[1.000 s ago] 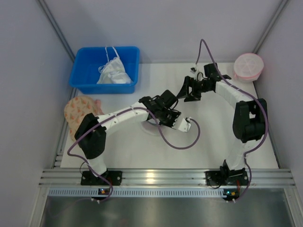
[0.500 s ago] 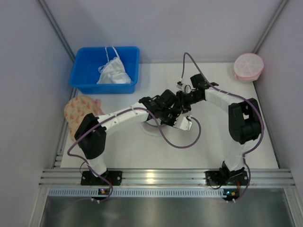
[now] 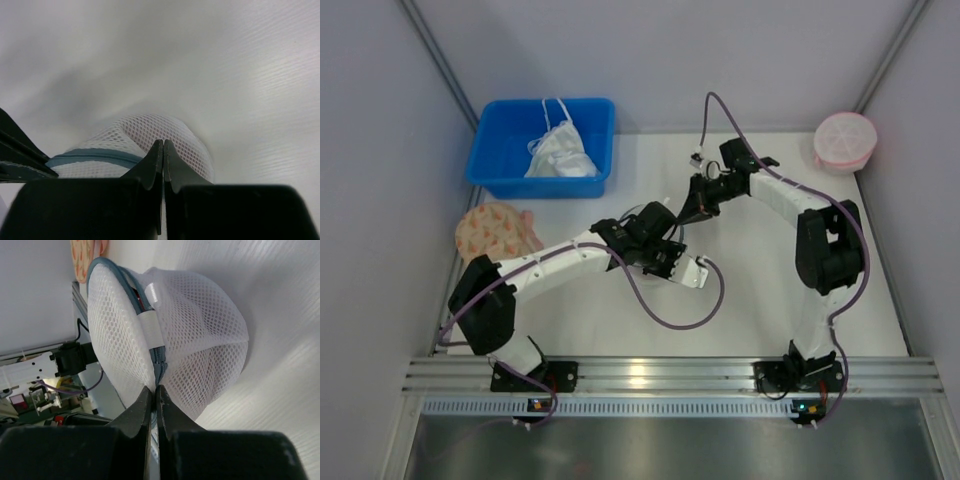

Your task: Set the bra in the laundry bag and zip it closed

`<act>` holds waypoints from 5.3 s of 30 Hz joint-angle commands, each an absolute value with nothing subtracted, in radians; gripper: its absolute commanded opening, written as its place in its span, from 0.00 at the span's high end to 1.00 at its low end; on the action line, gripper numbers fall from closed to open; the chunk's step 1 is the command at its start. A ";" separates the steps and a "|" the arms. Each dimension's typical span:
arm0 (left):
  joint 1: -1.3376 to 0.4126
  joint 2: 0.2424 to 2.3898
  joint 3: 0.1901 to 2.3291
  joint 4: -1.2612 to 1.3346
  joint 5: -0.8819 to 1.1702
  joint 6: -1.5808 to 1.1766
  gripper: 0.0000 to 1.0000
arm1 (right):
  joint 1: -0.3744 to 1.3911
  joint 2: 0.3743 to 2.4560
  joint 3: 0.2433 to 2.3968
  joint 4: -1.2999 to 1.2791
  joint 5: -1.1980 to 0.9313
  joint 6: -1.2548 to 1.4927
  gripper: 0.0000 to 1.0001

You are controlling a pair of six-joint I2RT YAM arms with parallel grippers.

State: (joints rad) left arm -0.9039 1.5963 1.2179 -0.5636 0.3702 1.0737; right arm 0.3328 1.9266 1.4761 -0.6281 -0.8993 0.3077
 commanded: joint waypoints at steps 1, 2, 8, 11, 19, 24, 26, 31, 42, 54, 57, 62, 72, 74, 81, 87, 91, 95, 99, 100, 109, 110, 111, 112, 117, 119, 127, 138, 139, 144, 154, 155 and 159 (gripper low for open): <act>-0.931 1.517 1.172 -0.574 0.460 1.013 1.00 | 0.305 1.960 1.592 -0.614 -0.854 0.258 1.00; -0.936 1.508 1.149 -0.577 0.468 1.005 1.00 | 0.307 1.967 1.604 -0.623 -0.864 0.256 1.00; -0.939 1.509 1.166 -0.575 0.454 0.910 1.00 | 0.307 1.970 1.651 -0.630 -0.871 0.258 0.82; -0.939 1.552 1.227 -0.577 0.449 0.847 1.00 | 0.302 1.948 1.655 -0.650 -0.865 0.246 0.62; -0.931 1.643 1.353 -0.526 0.373 0.772 1.00 | 0.239 1.870 1.590 -0.805 -0.795 0.144 0.34; -0.931 1.670 1.381 -0.496 0.359 0.767 1.00 | 0.238 1.755 1.418 -0.798 -0.750 0.133 0.25; -0.931 1.680 1.403 -0.489 0.362 0.770 1.00 | 0.236 1.746 1.382 -0.776 -0.816 0.165 0.22; -0.931 1.715 1.445 -0.489 0.348 0.784 1.00 | 0.264 1.773 1.335 -0.696 -0.904 0.255 0.22; -0.931 1.692 1.416 -0.491 0.386 0.784 1.00 | 0.298 1.836 1.373 -0.658 -0.890 0.265 1.00; -0.934 1.523 1.232 -0.508 0.449 0.779 1.00 | 0.268 1.881 1.497 -0.630 -0.830 0.279 1.00; -0.936 1.499 1.204 -0.523 0.454 0.781 1.00 | 0.264 1.905 1.529 -0.623 -0.821 0.276 1.00; -0.936 1.479 1.195 -0.522 0.450 0.743 1.00 | 0.264 1.928 1.575 -0.586 -0.801 0.281 1.00; -0.936 1.641 1.402 -0.520 0.337 0.669 1.00 | 0.204 1.830 1.562 -0.770 -0.828 0.132 0.39; -0.936 1.669 1.429 -0.519 0.337 0.675 1.00 | 0.207 1.818 1.516 -0.791 -0.857 0.123 0.43; -0.936 1.718 1.489 -0.497 0.330 0.677 1.00 | 0.299 1.807 1.388 -0.758 -0.920 0.147 0.54; -0.939 1.710 1.462 -0.497 0.348 0.681 1.00 | 0.316 1.835 1.407 -0.733 -0.902 0.169 0.87; -0.949 1.654 1.399 -0.497 0.356 0.681 1.00 | 0.299 1.864 1.462 -0.730 -0.879 0.175 1.00; -0.963 1.615 1.336 -0.497 0.354 0.660 1.00 | 0.273 1.885 1.506 -0.718 -0.864 0.184 1.00; -0.982 1.576 1.276 -0.497 0.376 0.606 1.00 | 0.256 1.933 1.557 -0.698 -0.851 0.187 1.00; -0.988 1.569 1.263 -0.499 0.374 0.603 1.00 | 0.252 1.942 1.574 -0.693 -0.848 0.192 1.00; -1.008 1.607 1.317 -0.497 0.241 0.522 1.00 | 0.245 1.936 1.600 -0.703 -0.870 0.181 0.53; -1.008 1.640 1.339 -0.497 0.227 0.514 1.00 | 0.242 1.898 1.589 -0.713 -0.835 0.164 0.45; -1.006 1.653 1.373 -0.497 0.221 0.514 1.00 | 0.241 1.879 1.576 -0.744 -0.818 0.126 0.36; -1.006 1.667 1.387 -0.497 0.218 0.511 1.00 | 0.230 1.862 1.571 -0.759 -0.801 0.109 0.34; -1.005 1.736 1.474 -0.497 0.206 0.509 1.00 | 0.212 1.793 1.516 -0.831 -0.796 0.080 0.34; -1.006 1.755 1.503 -0.497 0.181 0.518 1.00 | 0.216 1.773 1.497 -0.844 -0.825 0.083 0.36; -1.000 1.795 1.558 -0.499 0.135 0.561 1.00 | 0.288 1.758 1.387 -0.851 -0.842 0.058 0.52; -1.003 1.666 1.427 -0.538 0.305 0.568 1.00 | 0.299 1.835 1.546 -0.848 -0.805 0.058 1.00; -1.012 1.643 1.410 -0.551 0.307 0.571 1.00 | 0.295 1.844 1.558 -0.844 -0.807 0.063 1.00; -1.031 1.594 1.336 -0.603 0.342 0.539 1.00 | 0.291 1.901 1.614 -0.795 -0.802 0.093 1.00; -1.029 1.601 1.357 -0.601 0.322 0.457 1.00 | 0.299 1.899 1.643 -0.782 -0.818 0.117 0.46; -1.031 1.611 1.380 -0.601 0.315 0.450 1.00 | 0.298 1.890 1.652 -0.811 -0.810 0.107 0.38; -1.028 1.643 1.428 -0.601 0.252 0.448 1.00 | 0.255 1.842 1.645 -0.897 -0.762 0.055 0.25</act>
